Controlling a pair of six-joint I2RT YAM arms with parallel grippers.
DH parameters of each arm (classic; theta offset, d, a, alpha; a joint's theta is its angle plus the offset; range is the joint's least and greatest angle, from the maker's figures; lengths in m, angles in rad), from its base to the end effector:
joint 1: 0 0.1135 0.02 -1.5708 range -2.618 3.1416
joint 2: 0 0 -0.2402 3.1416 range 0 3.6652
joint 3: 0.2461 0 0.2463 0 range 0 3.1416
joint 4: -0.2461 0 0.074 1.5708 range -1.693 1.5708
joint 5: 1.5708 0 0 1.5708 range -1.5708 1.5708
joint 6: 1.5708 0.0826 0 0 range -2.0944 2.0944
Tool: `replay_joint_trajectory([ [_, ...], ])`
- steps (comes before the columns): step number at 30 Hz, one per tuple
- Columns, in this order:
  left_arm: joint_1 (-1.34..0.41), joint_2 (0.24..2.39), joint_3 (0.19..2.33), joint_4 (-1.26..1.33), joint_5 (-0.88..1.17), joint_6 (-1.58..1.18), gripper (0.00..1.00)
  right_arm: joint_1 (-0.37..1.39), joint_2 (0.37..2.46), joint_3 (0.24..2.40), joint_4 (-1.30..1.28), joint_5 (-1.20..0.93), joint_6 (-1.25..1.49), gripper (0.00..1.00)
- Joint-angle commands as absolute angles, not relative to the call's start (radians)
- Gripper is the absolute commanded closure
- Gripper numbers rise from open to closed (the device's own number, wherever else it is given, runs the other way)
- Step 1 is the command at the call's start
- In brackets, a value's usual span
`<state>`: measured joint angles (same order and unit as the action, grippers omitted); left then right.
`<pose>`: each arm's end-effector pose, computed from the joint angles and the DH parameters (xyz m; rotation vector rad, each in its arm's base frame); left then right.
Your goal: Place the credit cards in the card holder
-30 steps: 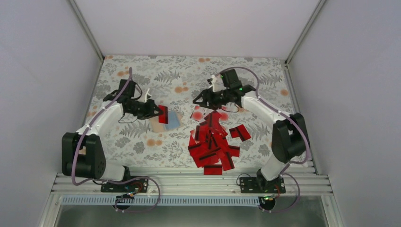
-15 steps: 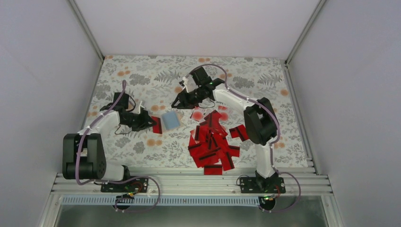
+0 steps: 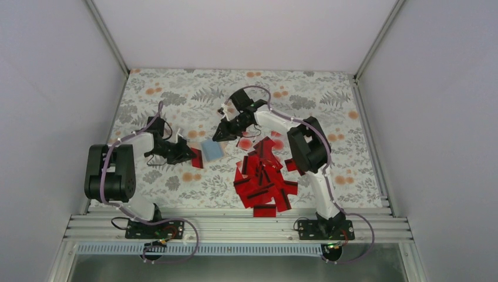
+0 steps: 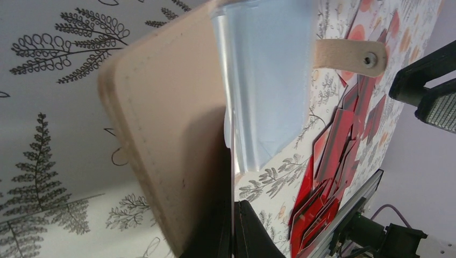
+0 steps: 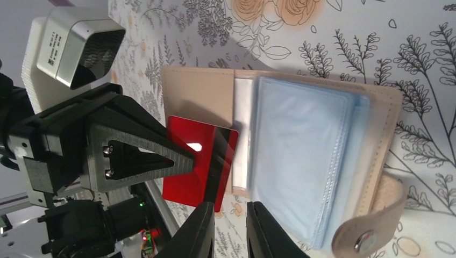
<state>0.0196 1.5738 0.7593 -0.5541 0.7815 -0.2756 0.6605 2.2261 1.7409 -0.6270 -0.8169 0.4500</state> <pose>0.2560 -0.0532 0.0912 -0.2972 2.7981 -1.1850 0.3290 0.3319 0.1286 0.5674 -2.7165 -1.3551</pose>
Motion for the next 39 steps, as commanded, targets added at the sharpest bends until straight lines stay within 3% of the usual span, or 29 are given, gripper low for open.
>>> replay_joint_trajectory([
  [1, 0.023, 1.616, 0.797, -0.525, 0.814, -0.252, 0.98, 0.670, 2.273, 1.791, -0.664, -0.830, 0.407, 0.84],
  [39, 0.022, 1.748, 0.858, -0.454, 0.910, -0.219, 0.97, 0.654, 2.413, 1.786, -0.700, -0.785, 0.365, 0.88],
])
